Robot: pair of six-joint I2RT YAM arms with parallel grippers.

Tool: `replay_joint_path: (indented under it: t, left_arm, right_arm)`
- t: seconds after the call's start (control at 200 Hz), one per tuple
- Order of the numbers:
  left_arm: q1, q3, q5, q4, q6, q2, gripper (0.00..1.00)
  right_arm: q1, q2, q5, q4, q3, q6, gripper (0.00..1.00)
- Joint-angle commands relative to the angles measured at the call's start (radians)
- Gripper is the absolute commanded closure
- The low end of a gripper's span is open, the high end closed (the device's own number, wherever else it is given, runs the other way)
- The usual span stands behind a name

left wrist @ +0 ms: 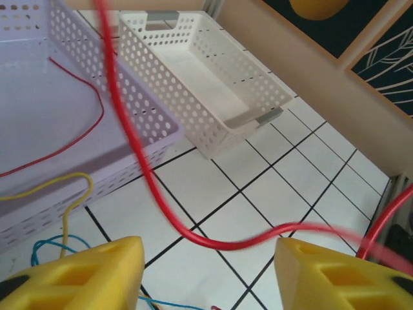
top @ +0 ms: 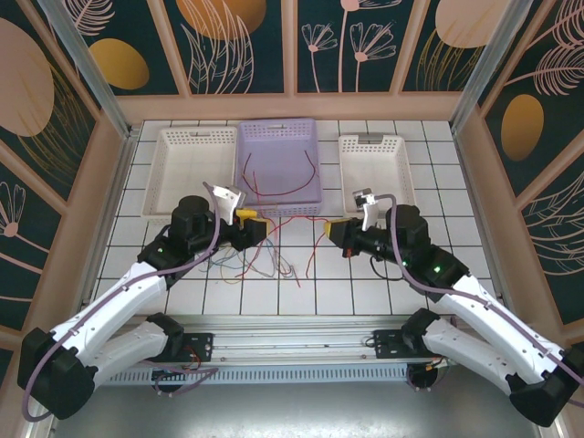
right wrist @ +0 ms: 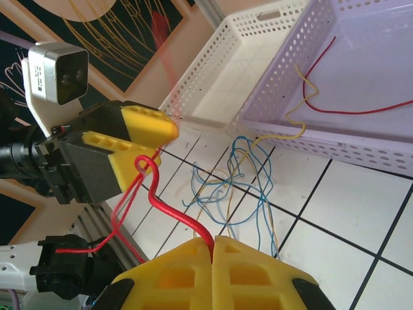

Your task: Untangle the cables

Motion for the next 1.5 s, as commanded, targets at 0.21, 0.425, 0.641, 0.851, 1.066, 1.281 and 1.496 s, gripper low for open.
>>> replay_joint_path:
  t: [0.21,0.425,0.641,0.851,1.066,1.281,1.496]
  left_arm:
    - [0.003,0.014,0.141,0.086,-0.031,-0.013,0.34]
    - [0.003,0.018,0.146,0.079,-0.033,-0.003,0.33]
    - [0.003,0.027,0.14,0.058,-0.022,0.009,0.34]
    - [0.003,0.028,0.145,0.047,-0.029,0.002,0.34]
    - [0.001,0.007,0.185,0.113,-0.153,-0.084,0.33]
    - [0.001,-0.043,0.206,0.093,-0.256,-0.185,0.32]
    - [0.001,-0.148,0.24,0.144,-0.371,-0.249,0.31]
  right_arm:
    - [0.023,0.022,-0.004,0.067,0.032,-0.021,1.0]
    - [0.03,0.02,0.042,0.062,0.044,-0.02,1.0]
    - [0.03,0.028,0.145,0.049,0.117,-0.036,1.0]
    - [0.03,0.088,0.163,0.046,0.183,-0.056,1.0]
    - [0.025,0.113,0.181,0.064,0.227,-0.075,1.0]
    - [-0.006,0.145,0.166,0.057,0.281,-0.091,1.0]
    - [-0.048,0.16,0.131,0.068,0.298,-0.083,1.0]
